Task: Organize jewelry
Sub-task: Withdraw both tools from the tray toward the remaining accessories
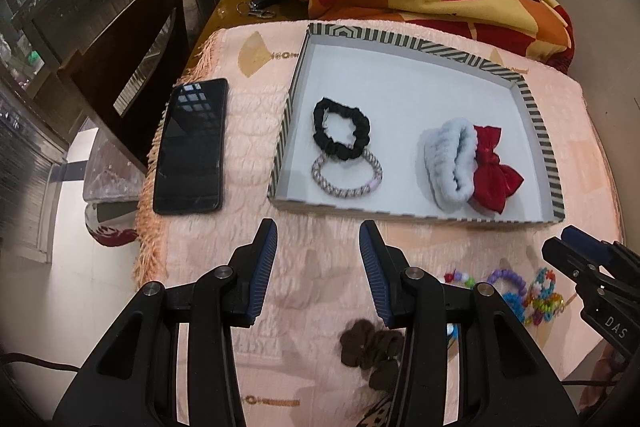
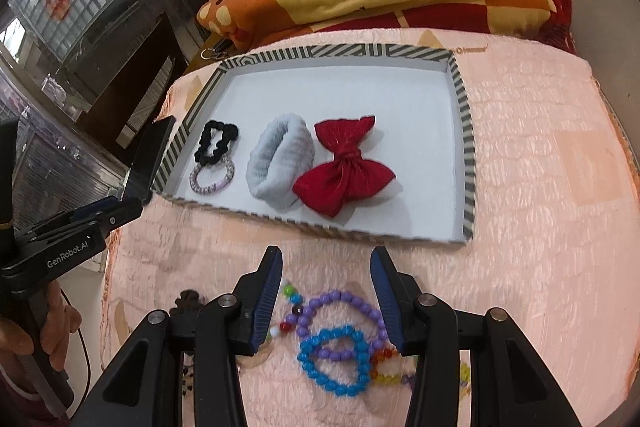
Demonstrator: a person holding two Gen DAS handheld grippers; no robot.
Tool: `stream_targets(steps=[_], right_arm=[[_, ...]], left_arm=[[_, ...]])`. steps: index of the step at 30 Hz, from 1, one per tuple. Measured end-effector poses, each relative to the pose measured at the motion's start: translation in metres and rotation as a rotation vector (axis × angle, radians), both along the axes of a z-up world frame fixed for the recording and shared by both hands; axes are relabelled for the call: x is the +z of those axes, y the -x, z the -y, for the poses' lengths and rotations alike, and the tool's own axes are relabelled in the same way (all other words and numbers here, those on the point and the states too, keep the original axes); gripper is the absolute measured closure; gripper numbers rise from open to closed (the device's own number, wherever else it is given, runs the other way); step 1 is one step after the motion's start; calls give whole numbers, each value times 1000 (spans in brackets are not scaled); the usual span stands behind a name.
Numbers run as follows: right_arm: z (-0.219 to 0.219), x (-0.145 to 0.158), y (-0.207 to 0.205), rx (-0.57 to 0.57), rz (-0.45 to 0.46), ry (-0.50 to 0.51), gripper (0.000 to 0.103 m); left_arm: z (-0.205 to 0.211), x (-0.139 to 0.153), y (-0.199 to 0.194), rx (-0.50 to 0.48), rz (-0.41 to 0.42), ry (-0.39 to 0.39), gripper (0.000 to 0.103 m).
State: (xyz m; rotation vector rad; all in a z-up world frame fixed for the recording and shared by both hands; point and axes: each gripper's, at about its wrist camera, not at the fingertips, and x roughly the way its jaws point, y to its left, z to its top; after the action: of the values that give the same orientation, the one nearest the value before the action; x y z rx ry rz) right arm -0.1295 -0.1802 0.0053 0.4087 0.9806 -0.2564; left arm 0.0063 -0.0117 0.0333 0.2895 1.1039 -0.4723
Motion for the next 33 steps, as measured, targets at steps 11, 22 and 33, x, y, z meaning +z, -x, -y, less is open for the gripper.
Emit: stream_targets(steps=[11, 22, 33], right_arm=[[-11, -10, 32, -19, -25, 1, 59], [-19, -35, 67, -25, -63, -44, 59], [-28, -52, 79, 26, -86, -53, 59]], left_arm=[[-19, -5, 22, -32, -68, 24, 54], [-34, -32, 40, -107, -210, 37, 53], [-23, -60, 58, -143, -299, 27, 47]])
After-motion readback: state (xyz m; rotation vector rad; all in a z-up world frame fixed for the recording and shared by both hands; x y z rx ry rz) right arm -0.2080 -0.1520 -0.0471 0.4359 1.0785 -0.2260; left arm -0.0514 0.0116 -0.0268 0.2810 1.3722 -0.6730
